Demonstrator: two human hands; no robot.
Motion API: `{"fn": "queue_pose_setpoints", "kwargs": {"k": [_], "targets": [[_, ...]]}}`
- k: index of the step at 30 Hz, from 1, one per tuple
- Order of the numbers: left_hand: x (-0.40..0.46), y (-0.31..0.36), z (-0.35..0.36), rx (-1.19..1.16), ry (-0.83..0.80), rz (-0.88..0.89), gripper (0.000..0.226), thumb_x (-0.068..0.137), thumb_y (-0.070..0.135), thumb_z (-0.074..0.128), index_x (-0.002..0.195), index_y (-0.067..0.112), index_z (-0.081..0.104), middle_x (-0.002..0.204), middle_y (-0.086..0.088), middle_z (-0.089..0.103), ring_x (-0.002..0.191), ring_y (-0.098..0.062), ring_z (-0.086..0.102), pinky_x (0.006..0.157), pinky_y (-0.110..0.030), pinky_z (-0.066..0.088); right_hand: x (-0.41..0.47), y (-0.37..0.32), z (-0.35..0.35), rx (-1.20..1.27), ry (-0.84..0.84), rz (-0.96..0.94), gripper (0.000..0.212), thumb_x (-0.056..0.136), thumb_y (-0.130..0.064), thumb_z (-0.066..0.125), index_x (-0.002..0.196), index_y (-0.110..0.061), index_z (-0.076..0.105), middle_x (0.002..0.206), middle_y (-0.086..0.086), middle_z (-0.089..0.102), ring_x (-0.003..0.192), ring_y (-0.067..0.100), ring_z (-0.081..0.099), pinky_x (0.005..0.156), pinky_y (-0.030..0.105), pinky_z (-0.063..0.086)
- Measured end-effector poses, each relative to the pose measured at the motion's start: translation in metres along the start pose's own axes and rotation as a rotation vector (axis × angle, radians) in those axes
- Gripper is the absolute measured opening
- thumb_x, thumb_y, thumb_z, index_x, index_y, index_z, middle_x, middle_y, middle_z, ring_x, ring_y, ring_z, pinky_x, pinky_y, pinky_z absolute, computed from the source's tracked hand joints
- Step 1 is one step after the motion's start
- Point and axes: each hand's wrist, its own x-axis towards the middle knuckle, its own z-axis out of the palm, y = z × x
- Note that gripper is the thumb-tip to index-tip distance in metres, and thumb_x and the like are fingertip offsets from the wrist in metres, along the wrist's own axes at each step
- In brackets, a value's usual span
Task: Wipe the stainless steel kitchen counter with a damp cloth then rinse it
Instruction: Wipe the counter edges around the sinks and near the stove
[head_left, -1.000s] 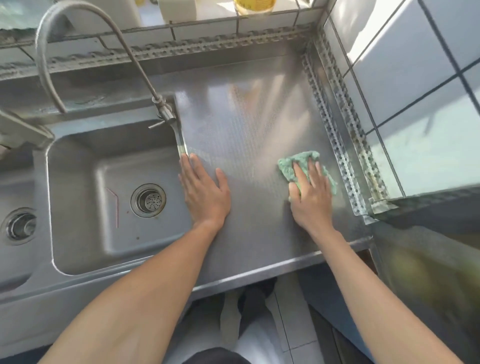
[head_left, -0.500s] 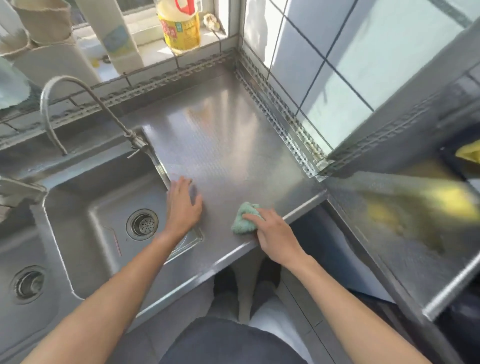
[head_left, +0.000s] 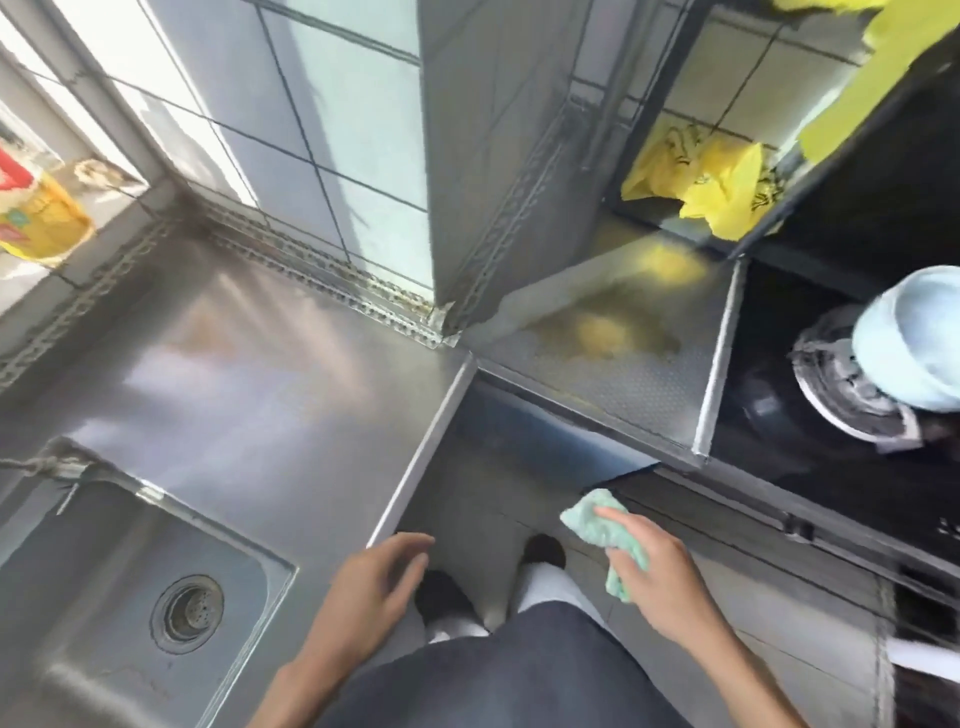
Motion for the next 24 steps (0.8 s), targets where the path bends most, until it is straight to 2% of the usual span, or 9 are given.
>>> {"fn": "queue_pose_setpoints", "kwargs": {"k": [3, 6, 8, 10, 12, 14, 17, 20, 24], "targets": [[0.025, 0.020, 0.004, 0.070, -0.076, 0.066, 0.021, 0.100, 0.040, 0.055, 0.115, 0.042, 0.069, 0.114, 0.038, 0.069, 0.107, 0.014, 0.066, 0.096, -0.022, 0.055, -0.011, 0.011, -0.020, 0.062, 0.122, 0.061, 0.049, 0.092, -0.003, 0.063, 0.130, -0.035, 0.066, 0.120, -0.018, 0.066, 0.102, -0.006, 0.060, 0.083, -0.003, 0.037], [0.055, 0.043, 0.008, 0.174, -0.142, 0.136, 0.025, 0.101, 0.040, 0.053, 0.120, 0.039, 0.068, 0.117, 0.036, 0.068, 0.112, 0.015, 0.063, 0.098, -0.017, 0.051, -0.012, 0.023, -0.041, 0.126, 0.220, 0.126, 0.048, 0.091, 0.001, 0.065, 0.126, -0.031, 0.069, 0.087, -0.025, 0.065, 0.079, -0.018, 0.057, 0.070, -0.001, 0.040], [0.076, 0.062, 0.011, 0.197, -0.169, 0.148, 0.026, 0.100, 0.043, 0.051, 0.119, 0.039, 0.068, 0.116, 0.035, 0.068, 0.109, 0.013, 0.065, 0.097, -0.018, 0.051, -0.006, 0.032, -0.056, 0.180, 0.257, 0.151, 0.048, 0.091, 0.000, 0.066, 0.124, -0.035, 0.069, 0.073, -0.024, 0.062, 0.069, -0.013, 0.057, 0.063, 0.007, 0.045], [0.097, 0.083, 0.017, 0.208, -0.177, 0.154, 0.033, 0.098, 0.049, 0.046, 0.119, 0.038, 0.068, 0.116, 0.033, 0.070, 0.107, 0.009, 0.067, 0.096, -0.020, 0.053, 0.006, 0.041, -0.072, 0.243, 0.275, 0.154, 0.049, 0.092, -0.003, 0.066, 0.124, -0.040, 0.068, 0.086, -0.021, 0.070, 0.073, -0.004, 0.061, 0.067, 0.025, 0.056], [0.116, 0.100, 0.023, 0.220, -0.170, 0.158, 0.038, 0.097, 0.053, 0.043, 0.119, 0.037, 0.069, 0.116, 0.031, 0.070, 0.109, 0.009, 0.066, 0.096, -0.020, 0.053, 0.022, 0.050, -0.086, 0.301, 0.292, 0.156, 0.047, 0.093, -0.005, 0.065, 0.126, -0.038, 0.067, 0.107, -0.017, 0.074, 0.086, -0.003, 0.066, 0.079, 0.031, 0.058], [0.135, 0.114, 0.030, 0.213, -0.154, 0.142, 0.031, 0.098, 0.046, 0.048, 0.119, 0.037, 0.069, 0.115, 0.033, 0.070, 0.110, 0.011, 0.065, 0.095, -0.018, 0.053, 0.042, 0.061, -0.100, 0.329, 0.297, 0.159, 0.044, 0.094, -0.006, 0.065, 0.130, -0.030, 0.066, 0.117, -0.006, 0.074, 0.094, -0.002, 0.066, 0.086, 0.026, 0.055], [0.162, 0.130, 0.039, 0.160, -0.116, 0.106, 0.026, 0.098, 0.021, 0.060, 0.116, 0.033, 0.073, 0.109, 0.035, 0.070, 0.106, 0.011, 0.067, 0.093, -0.021, 0.056, 0.082, 0.076, -0.125, 0.300, 0.262, 0.129, 0.045, 0.095, -0.007, 0.063, 0.135, -0.026, 0.063, 0.126, -0.007, 0.071, 0.101, 0.000, 0.064, 0.085, 0.015, 0.050], [0.192, 0.142, 0.048, 0.180, -0.064, 0.078, 0.026, 0.097, 0.020, 0.060, 0.118, 0.023, 0.075, 0.113, 0.018, 0.074, 0.106, -0.003, 0.071, 0.095, -0.032, 0.058, 0.131, 0.084, -0.142, 0.219, 0.238, 0.060, 0.045, 0.095, -0.009, 0.062, 0.137, -0.026, 0.061, 0.133, -0.011, 0.065, 0.118, 0.004, 0.060, 0.091, 0.002, 0.041], [0.244, 0.147, 0.058, 0.248, 0.055, 0.054, 0.025, 0.097, 0.016, 0.064, 0.120, 0.018, 0.074, 0.125, 0.003, 0.073, 0.108, -0.019, 0.071, 0.095, -0.028, 0.053, 0.201, 0.084, -0.139, 0.015, 0.263, -0.044, 0.045, 0.095, -0.011, 0.061, 0.139, -0.021, 0.059, 0.136, -0.002, 0.062, 0.124, 0.015, 0.055, 0.099, 0.021, 0.043]]}}
